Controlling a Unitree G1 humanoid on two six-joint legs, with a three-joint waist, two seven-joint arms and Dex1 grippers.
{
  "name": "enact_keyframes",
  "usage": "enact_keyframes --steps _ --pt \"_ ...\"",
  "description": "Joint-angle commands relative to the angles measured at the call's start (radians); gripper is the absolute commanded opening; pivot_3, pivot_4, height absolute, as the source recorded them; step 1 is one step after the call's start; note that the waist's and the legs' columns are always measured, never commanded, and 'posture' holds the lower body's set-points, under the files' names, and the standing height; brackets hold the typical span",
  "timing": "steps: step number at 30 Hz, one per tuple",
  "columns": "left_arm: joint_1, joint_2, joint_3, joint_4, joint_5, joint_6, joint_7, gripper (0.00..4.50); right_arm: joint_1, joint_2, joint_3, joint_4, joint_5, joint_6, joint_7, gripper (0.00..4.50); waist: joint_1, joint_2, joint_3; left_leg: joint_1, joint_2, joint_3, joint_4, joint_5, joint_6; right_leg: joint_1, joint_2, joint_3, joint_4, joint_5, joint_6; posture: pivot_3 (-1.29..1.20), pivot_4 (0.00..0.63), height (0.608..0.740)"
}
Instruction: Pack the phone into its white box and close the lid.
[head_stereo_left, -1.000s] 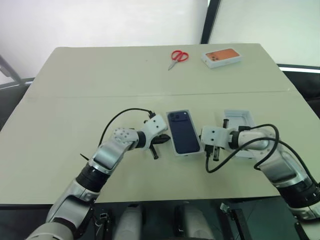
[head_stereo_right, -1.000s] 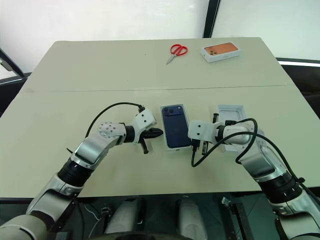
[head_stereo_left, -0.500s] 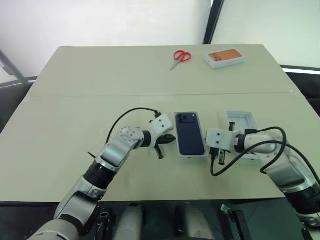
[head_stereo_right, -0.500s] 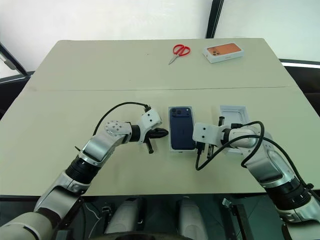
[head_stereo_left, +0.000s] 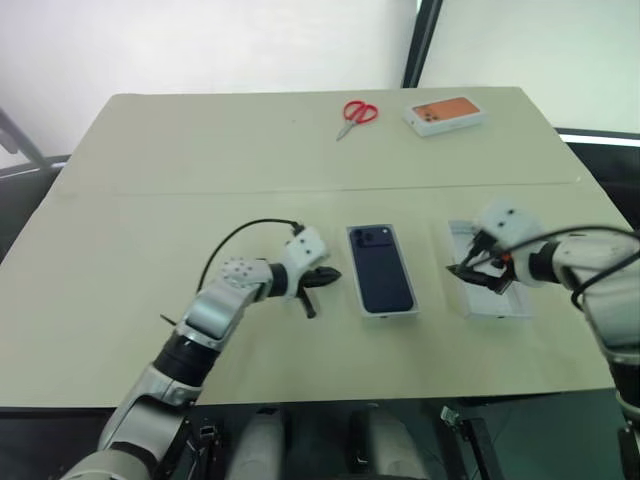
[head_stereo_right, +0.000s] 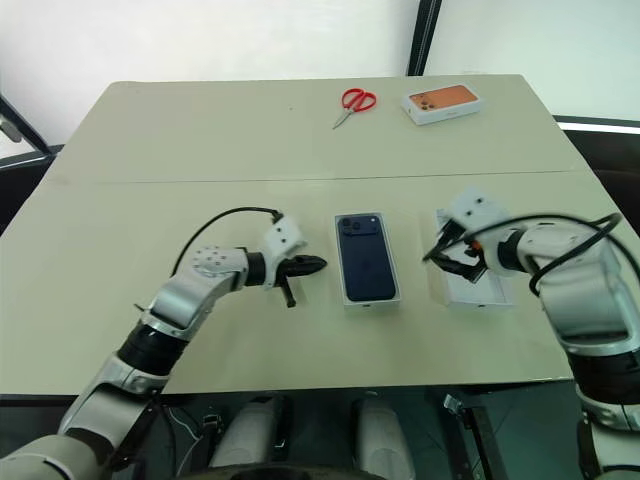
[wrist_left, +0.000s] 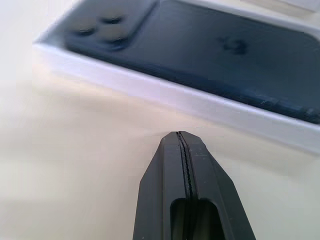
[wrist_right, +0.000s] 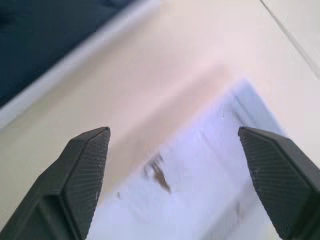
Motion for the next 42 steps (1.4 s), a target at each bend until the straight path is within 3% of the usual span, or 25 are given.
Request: enact_keyframes --steps 1,6,12,15,21,30,32,36,39,42 --pt "0.011 0.006 0.03 -0.073 -0.049 -0.045 -0.035 0.0 -0.058 0.026 -0.022 -0.001 0.063 0.208 -0.053 3.99 0.002 0.0 0.0 0.0 0.0 0.0 0.0 0.0 0.0 0.0 0.0 0.0 0.0 0.0 0.0 0.0 0.15 0.697" --pt "0.07 0.081 0.037 -0.165 -0.1 -0.188 -0.177 0.0 -0.155 0.074 -0.02 0.091 0.12 0.403 -0.149 3.99 0.002 0.001 0.0 -0.001 -0.001 0.001 0.0 0.0 0.0 0.0 -0.001 0.0 -0.001 0.0 0.0 0.0 0.15 0.697" --pt "0.111 0.149 0.042 -0.186 -0.13 -0.236 -0.25 0.0 -0.215 0.107 0.009 0.228 0.188 0.416 -0.267 3.99 0.0 0.001 0.0 -0.001 0.0 0.001 -0.001 0.0 0.0 -0.001 -0.001 0.001 -0.001 0.0 0.0 0.0 0.15 0.697" --pt "0.123 0.143 0.048 -0.194 -0.136 -0.228 -0.236 0.0 -0.259 0.109 0.02 0.306 0.255 0.416 -0.299 3.18 0.001 0.002 0.0 -0.001 -0.001 0.001 0.0 0.0 0.0 -0.001 -0.001 0.001 -0.001 0.0 0.0 0.0 0.15 0.697" --pt "0.147 0.135 0.044 -0.215 -0.137 -0.224 -0.217 0.0 -0.308 0.07 0.091 0.339 0.358 0.416 -0.348 0.12 -0.004 0.002 0.0 -0.001 0.0 0.001 -0.001 0.0 0.001 -0.001 0.0 0.0 -0.001 0.0 0.0 0.0 0.15 0.697" --pt "0.175 0.144 0.1 -0.215 -0.17 -0.203 -0.182 0.0 -0.438 0.038 0.032 0.412 0.564 0.416 -0.438 0.05 -0.019 0.002 0.001 -0.001 0.0 0.001 -0.001 0.0 0.001 -0.001 0.0 0.0 -0.001 0.0 0.0 0.0 0.15 0.697" --pt "0.186 0.152 0.131 -0.202 -0.178 -0.2 -0.169 0.0 -0.492 0.042 -0.015 0.438 0.71 0.416 -0.456 0.05 -0.021 0.003 0.001 -0.001 0.0 0.001 -0.001 0.0 0.001 -0.002 0.001 0.0 0.0 0.0 0.0 0.0 0.15 0.697" --pt "0.199 0.164 0.175 -0.168 -0.182 -0.202 -0.147 0.0 -0.58 0.061 -0.058 0.542 1.153 0.416 -0.592 0.05 -0.017 0.004 0.002 -0.001 0.001 0.001 -0.002 -0.001 0.001 -0.002 0.001 0.0 0.0 0.0 0.0 0.0 0.15 0.697" --pt "0.193 0.175 0.198 -0.128 -0.173 -0.215 -0.136 0.0 -0.616 0.123 -0.04 0.635 1.52 0.416 -0.795 0.05 -0.019 0.004 0.002 -0.001 0.001 0.002 -0.001 -0.001 0.001 -0.002 0.001 0.0 0.0 0.0 0.0 0.0 0.15 0.697" --pt "0.177 0.176 0.21 -0.102 -0.174 -0.226 -0.129 0.0 -0.534 0.151 0.088 0.586 1.902 0.251 -1.09 0.05 -0.015 0.003 0.002 -0.002 0.001 0.003 -0.001 -0.001 0.001 -0.002 0.001 0.0 0.0 0.0 0.0 0.0 0.15 0.697"
